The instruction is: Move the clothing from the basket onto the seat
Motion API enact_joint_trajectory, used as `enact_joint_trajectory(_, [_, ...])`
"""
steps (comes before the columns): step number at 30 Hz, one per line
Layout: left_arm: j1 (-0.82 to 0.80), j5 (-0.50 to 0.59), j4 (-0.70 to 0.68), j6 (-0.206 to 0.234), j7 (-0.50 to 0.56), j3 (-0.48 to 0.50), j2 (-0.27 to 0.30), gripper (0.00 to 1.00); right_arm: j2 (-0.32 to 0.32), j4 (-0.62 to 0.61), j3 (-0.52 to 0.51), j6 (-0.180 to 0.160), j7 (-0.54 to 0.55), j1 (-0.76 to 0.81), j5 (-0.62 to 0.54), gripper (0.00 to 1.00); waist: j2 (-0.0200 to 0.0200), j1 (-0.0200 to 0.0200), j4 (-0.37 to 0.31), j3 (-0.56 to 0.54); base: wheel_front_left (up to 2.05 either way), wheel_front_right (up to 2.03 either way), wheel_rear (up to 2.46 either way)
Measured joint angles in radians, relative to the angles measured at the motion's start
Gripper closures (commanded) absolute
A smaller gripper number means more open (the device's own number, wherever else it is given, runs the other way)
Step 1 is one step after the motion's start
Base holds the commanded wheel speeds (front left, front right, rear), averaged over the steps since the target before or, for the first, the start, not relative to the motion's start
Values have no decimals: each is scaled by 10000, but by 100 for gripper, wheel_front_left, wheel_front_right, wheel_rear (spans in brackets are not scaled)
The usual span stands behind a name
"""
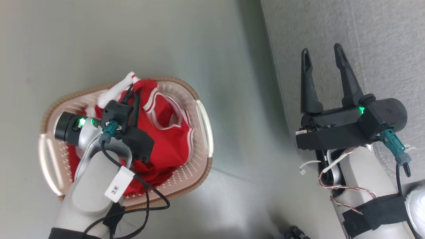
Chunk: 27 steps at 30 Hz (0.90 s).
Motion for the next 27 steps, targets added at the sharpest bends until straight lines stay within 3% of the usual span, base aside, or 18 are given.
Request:
enact_joint_trajectory(15, [325, -510, -2334, -660, -2, -144, -67, 100, -364, 876, -353, 341, 0, 188, -2, 0, -1, 0, 684, -2328, 0, 0, 0])
enact_joint_trajectory(27, [-155, -976, -2961, -880, 17, -182, -134, 100, -690, 1726, 155, 1162, 2, 236, -221, 0, -1, 0, 922, -4138, 0, 0, 0])
